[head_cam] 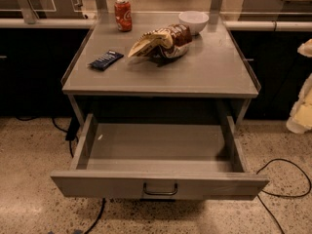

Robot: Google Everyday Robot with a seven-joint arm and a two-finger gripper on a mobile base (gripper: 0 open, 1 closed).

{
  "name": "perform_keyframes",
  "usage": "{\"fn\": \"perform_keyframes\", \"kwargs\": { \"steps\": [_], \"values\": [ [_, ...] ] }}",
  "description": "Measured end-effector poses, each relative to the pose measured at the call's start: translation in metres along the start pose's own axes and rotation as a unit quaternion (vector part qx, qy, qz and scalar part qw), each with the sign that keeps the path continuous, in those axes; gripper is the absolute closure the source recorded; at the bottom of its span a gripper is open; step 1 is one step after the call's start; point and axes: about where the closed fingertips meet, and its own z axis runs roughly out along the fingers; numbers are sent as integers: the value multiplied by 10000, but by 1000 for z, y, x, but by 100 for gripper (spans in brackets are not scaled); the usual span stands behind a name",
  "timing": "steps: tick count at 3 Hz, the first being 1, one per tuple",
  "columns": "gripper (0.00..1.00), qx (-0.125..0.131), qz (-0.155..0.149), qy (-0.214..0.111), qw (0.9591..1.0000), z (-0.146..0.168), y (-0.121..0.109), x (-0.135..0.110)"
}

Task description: Close top drawer

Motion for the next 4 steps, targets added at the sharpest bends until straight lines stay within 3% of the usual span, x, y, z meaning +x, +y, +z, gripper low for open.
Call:
{"fn": "perform_keyframes", "kwargs": {
  "steps": [1,2,3,4],
  "values": [
    [0,-7,663,-92,9978,19,-25,42],
    [0,9,1324,-139,9911,41,-52,92],
    [0,-9,1245,-121,9921,41,-51,91],
    [0,-120,476,170,9986,43,-46,89]
  ]
}}
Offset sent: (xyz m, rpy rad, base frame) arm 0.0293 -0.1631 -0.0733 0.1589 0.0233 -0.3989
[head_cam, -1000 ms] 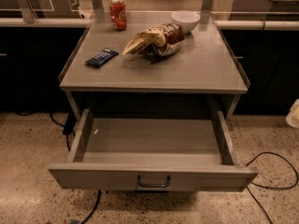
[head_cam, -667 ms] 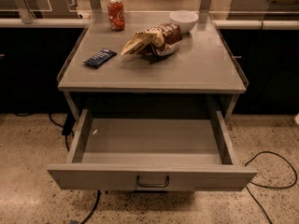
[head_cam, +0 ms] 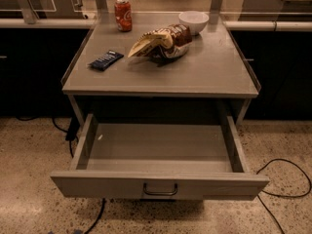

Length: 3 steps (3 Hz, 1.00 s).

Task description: Close top drawer

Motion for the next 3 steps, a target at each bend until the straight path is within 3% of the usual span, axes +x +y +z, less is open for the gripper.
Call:
{"fn": "perform_keyframes", "kwargs": {
  "steps": [1,2,3],
  "values": [
    [0,-52,-1047,595,9927,6,-6,-1],
    [0,-52,-1047,595,9927,6,-6,-1],
    [0,78,-836,456,9954,13,-10,5]
  ]
}}
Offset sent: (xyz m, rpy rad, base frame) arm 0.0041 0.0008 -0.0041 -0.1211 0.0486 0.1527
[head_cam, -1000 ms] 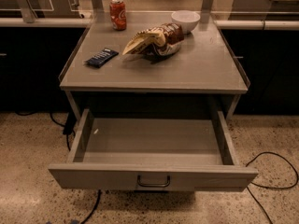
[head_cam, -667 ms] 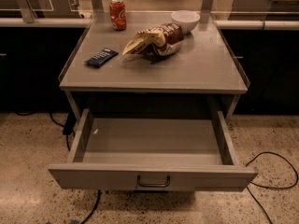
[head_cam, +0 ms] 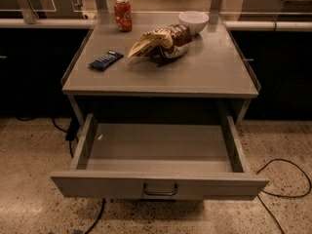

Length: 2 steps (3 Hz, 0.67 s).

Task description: Close top drawer

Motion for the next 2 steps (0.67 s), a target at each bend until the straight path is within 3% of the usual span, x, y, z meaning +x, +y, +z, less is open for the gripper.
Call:
{"fn": "perform_keyframes", "kwargs": {
  "steps": [1,2],
  "values": [
    [0,196,440,-237,9986,24,-5,11],
    [0,163,636,-347,9972,50,-5,16]
  ]
}}
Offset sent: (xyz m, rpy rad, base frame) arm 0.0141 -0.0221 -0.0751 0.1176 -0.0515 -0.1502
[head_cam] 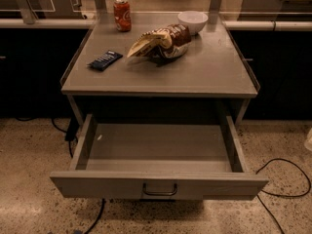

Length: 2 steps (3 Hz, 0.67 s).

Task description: Close top drawer

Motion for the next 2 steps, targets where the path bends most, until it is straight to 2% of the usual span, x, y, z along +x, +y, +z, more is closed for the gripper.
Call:
{"fn": "perform_keyframes", "kwargs": {
  "steps": [1,2],
  "values": [
    [0,-3,-63,41,10000,0,0,0],
    [0,-64,-411,274,9988,1,1,3]
  ]
}}
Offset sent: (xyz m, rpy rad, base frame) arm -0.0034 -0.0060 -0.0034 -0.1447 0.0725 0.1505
